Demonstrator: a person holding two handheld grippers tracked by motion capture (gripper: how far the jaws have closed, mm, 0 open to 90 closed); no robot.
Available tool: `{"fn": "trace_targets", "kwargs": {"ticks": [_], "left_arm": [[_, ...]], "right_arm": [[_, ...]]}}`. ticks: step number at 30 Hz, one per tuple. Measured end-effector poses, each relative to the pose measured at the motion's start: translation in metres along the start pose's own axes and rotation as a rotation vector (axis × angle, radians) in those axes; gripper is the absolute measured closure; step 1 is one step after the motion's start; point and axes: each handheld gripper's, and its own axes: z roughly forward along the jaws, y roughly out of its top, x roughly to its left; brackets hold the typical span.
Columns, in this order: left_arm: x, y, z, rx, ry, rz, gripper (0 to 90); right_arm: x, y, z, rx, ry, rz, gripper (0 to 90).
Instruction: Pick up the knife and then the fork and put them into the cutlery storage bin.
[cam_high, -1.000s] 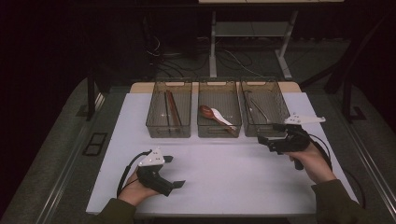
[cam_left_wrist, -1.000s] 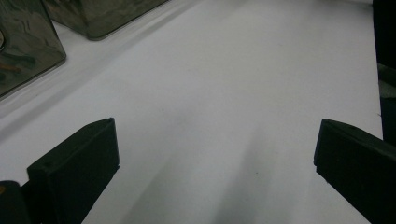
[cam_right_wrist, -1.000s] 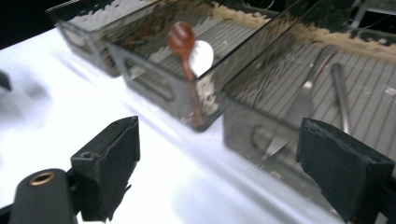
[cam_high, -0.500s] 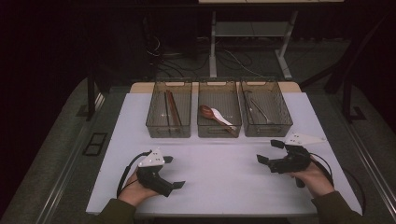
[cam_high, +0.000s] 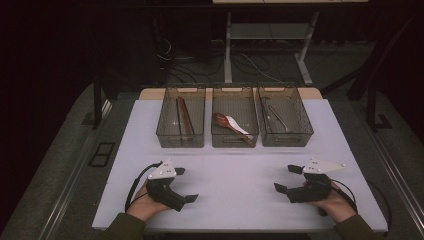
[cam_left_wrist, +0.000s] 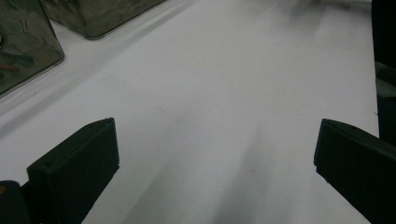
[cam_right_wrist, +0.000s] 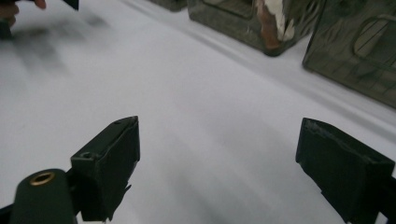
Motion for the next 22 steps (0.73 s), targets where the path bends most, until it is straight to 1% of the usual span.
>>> {"fn": "trace_targets", "kwargs": {"ticks": [5,9,13,22], "left_arm": [[-0.0003,-0.0001,-0.0002,-0.001,0.000,0.001,0.0],[-0.0002,-0.0005,-0.0003,-0.001,-0.001,-0.001,0.0],[-0.0009,-0.0004,-0.0006,-0.005,0.001,-0.001,0.0],[-0.0008,-0.0005,-0.0005,-0.003,0.000,0.000,0.0]], "right_arm": [[0.0009,-0.0049,-0.0027,-0.002,-0.002,0.010,13.9],[0.0004,-0.0072,-0.0060,-0.003,-0.014,-0.006,14.0],[-0.0020,-0.0081,-0.0082,-0.008,-0.024,0.002,13.9],[-0.0051,-0.0087,-0.0085,-0.010,-0.033,0.000,13.9]]}}
